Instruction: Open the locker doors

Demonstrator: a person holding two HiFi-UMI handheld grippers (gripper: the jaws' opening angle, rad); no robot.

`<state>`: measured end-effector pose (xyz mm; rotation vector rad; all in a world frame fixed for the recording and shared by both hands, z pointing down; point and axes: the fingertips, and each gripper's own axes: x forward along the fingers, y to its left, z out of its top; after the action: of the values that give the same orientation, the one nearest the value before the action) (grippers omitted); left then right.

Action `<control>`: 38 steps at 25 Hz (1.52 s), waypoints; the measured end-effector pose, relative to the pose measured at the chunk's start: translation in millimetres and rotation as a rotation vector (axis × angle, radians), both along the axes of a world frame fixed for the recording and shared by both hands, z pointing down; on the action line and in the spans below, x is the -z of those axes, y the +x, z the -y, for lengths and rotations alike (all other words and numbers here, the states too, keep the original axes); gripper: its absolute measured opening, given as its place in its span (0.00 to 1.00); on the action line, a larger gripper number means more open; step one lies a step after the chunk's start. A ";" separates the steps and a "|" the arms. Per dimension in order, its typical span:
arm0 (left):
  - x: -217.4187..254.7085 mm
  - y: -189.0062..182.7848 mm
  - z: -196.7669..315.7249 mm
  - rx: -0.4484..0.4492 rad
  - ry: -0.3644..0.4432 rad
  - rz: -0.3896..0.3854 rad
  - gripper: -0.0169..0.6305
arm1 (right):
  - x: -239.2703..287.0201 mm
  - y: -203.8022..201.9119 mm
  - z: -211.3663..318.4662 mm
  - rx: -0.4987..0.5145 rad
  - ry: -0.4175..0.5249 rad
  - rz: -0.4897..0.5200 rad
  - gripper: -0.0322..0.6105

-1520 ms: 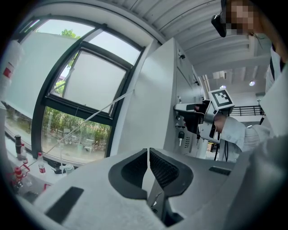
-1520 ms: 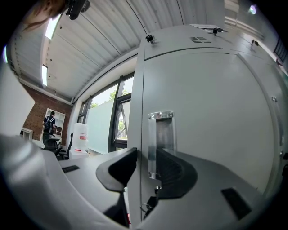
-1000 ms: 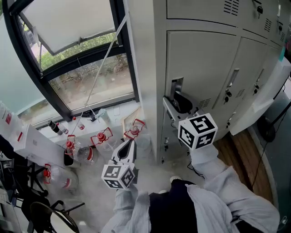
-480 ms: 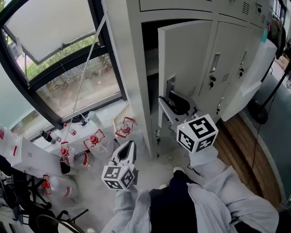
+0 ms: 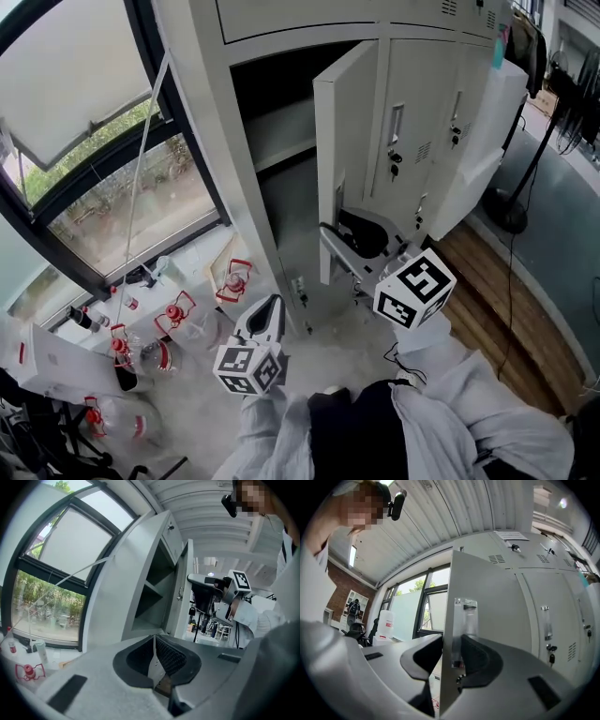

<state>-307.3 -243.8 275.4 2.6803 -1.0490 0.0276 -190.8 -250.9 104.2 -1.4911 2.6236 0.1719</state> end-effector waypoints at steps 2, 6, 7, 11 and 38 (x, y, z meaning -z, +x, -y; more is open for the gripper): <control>-0.9 10.5 0.7 -0.017 -0.004 0.003 0.05 | 0.1 5.9 -6.8 0.022 0.013 0.008 0.24; -4.4 33.7 1.8 -0.055 -0.017 0.016 0.05 | 1.4 18.4 -18.7 0.083 0.024 0.026 0.24; -5.6 40.4 0.7 -0.066 -0.018 0.022 0.05 | 1.2 22.3 -22.4 0.101 0.025 0.029 0.24; -5.1 65.0 -3.4 -0.085 -0.013 0.039 0.05 | 1.9 39.6 -37.3 0.164 0.045 0.033 0.24; -19.9 199.9 -78.7 0.176 -0.040 0.070 0.05 | -2.2 194.8 -78.5 0.635 0.086 0.008 0.25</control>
<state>-107.4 -165.2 295.3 2.5580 -1.2877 0.1084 3.9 -172.4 106.4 -0.5760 2.8805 0.2067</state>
